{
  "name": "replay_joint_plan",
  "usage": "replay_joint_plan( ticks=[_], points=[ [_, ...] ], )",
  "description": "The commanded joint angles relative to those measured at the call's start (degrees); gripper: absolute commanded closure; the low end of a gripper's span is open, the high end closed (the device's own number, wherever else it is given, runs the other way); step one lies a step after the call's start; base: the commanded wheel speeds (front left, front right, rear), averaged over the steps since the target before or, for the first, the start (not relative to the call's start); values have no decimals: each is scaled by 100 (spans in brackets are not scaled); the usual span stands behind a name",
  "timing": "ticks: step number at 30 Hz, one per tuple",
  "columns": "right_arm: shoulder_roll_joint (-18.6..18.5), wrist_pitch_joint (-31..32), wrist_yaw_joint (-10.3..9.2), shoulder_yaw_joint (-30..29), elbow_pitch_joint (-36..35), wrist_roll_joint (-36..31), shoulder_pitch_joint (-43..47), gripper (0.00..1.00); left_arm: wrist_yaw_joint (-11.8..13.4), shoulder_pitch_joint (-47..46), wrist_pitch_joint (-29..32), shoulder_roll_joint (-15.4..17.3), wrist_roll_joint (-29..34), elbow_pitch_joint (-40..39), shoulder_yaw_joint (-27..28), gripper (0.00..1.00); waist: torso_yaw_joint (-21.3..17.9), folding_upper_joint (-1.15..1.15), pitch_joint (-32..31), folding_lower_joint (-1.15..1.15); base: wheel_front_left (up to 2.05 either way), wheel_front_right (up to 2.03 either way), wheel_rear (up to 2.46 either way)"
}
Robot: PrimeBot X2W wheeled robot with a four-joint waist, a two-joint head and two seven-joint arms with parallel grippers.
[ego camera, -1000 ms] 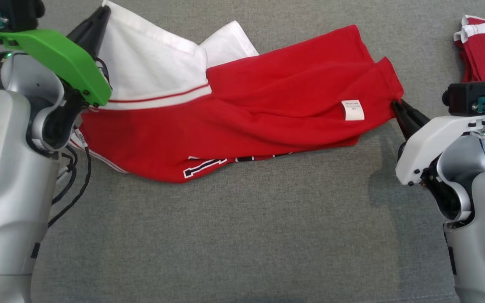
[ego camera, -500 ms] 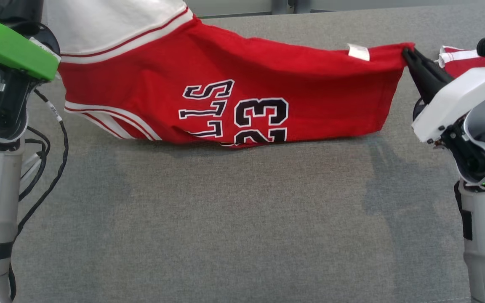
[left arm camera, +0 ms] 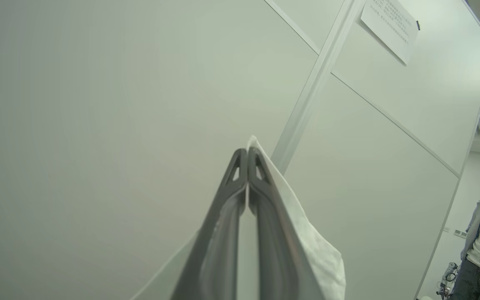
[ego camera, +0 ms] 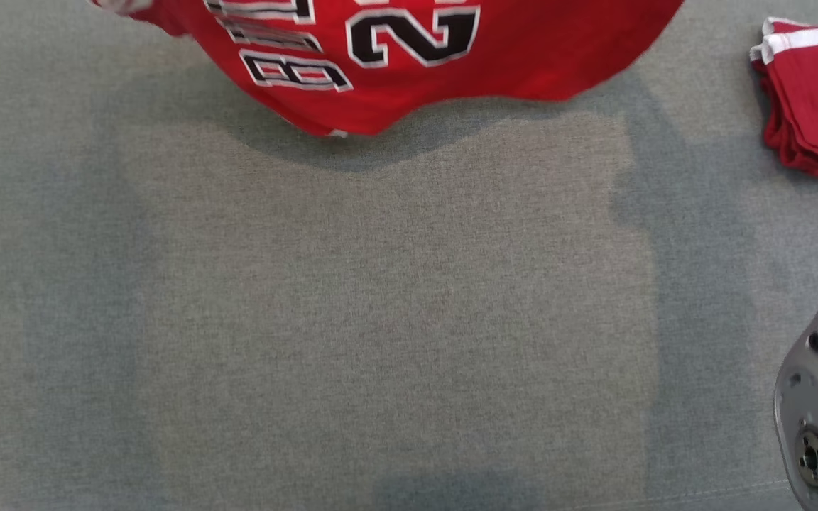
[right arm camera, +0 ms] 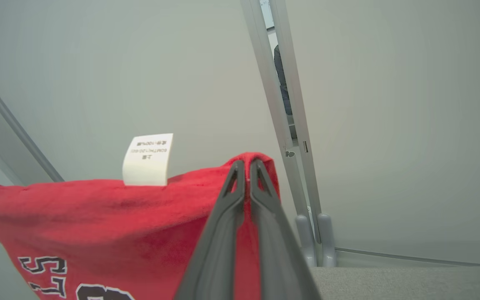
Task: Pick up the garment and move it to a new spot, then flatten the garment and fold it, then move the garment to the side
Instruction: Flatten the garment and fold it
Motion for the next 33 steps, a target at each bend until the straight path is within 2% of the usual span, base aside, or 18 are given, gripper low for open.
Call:
replay_joint_plan(
  ticks=[1,5,9,18,19,21,26,29,33],
  points=[
    [37,-71,-1,-59,143,-74,-349,100,66,-373,-102,-13,-18,0,126,100,-100,0,659,0,0,0,0],
    [96,-322,-1,-78,728,-305,-1354,100,205,-1292,-392,-19,70,197,337,100,-136,0,1303,0,0,0,0],
    [167,-813,-1,-57,1225,-570,-2141,100,204,-1948,-695,-64,280,425,286,100,-152,0,1721,0,0,0,0],
    [283,-2696,-1,-320,2468,-1104,-3595,100,77,-3193,-1657,-242,958,976,193,100,-280,0,1960,0,0,0,0],
    [283,-2696,-1,-320,2468,-1104,-3595,100,77,-3193,-1657,-242,958,976,193,100,-280,0,1960,0,0,0,0],
    [301,-3355,-1,-469,2748,-1291,-3926,100,-1,-3528,-1791,-351,1157,977,280,100,-326,0,1971,0,0,0,0],
    [318,-4067,-2,-469,2945,-1588,-4204,100,-141,-3749,-1825,-647,1434,634,700,100,-346,0,2140,0,0,0,0],
    [178,-4007,-2,-189,3107,-1682,-3994,100,-191,-3271,-1813,-820,1499,607,778,100,-274,0,2321,0,0,0,0],
    [-82,-3891,-1,341,3195,-1502,-3576,100,-240,-2555,-1818,-863,1486,536,631,100,-150,0,2493,0,0,0,0]
  ],
)
